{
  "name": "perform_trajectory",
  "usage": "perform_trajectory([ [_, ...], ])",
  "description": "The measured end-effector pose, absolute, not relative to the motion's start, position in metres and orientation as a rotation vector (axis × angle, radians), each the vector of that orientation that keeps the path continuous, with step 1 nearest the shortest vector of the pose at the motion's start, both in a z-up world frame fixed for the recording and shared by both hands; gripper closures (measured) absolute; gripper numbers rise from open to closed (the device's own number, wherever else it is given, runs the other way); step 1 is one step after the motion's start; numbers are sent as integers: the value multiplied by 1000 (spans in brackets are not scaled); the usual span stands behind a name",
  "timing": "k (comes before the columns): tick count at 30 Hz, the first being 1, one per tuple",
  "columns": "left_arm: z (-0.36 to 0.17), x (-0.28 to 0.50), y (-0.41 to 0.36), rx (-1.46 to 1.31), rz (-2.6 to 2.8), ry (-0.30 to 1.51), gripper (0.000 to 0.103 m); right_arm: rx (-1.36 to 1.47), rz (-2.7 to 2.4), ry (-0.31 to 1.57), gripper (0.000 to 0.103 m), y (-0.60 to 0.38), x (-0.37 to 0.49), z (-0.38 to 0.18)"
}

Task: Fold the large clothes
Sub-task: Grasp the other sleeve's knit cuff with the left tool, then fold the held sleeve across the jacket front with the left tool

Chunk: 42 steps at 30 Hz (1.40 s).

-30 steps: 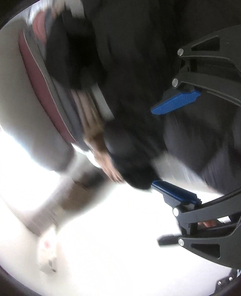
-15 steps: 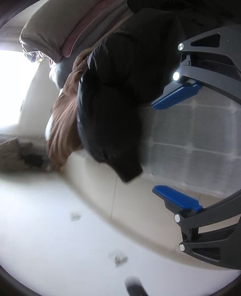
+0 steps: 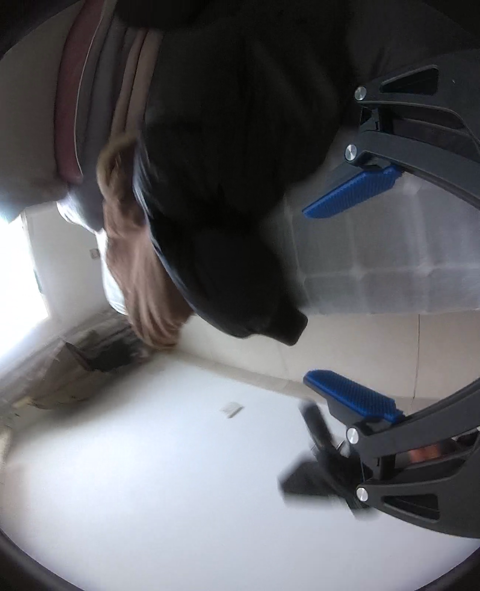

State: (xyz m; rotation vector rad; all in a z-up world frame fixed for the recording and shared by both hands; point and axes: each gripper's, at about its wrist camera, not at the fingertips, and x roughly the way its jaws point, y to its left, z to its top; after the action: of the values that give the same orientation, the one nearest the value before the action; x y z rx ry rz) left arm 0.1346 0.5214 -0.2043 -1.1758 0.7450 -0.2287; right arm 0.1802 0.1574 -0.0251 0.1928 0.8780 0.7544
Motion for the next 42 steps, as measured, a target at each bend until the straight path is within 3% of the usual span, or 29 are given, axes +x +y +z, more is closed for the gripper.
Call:
perform_trajectory([
  [5, -235, 164, 523, -1303, -288, 781, 7, 230, 737, 825, 22, 112, 173, -4],
  [17, -224, 216, 496, -1373, -482, 697, 7, 283, 738, 857, 22, 72, 157, -11],
  [19, -222, 221, 492, -1358, -497, 691, 15, 285, 738, 854, 22, 70, 156, -11],
  [22, -217, 219, 491, -1351, -492, 668, 39, 272, 741, 850, 22, 68, 155, -10],
  [24, -216, 219, 490, -1338, -494, 673, 68, 277, 740, 856, 22, 67, 157, -13],
  [27, -218, 222, 485, -1312, -483, 681, 95, 283, 735, 859, 22, 62, 157, -17],
  [30, -213, 222, 483, -1265, -400, 676, 100, 283, 730, 864, 22, 59, 157, -20],
  [42, -136, 176, 528, -1224, -220, 525, 101, 309, 699, 858, 22, 28, 151, -27],
])
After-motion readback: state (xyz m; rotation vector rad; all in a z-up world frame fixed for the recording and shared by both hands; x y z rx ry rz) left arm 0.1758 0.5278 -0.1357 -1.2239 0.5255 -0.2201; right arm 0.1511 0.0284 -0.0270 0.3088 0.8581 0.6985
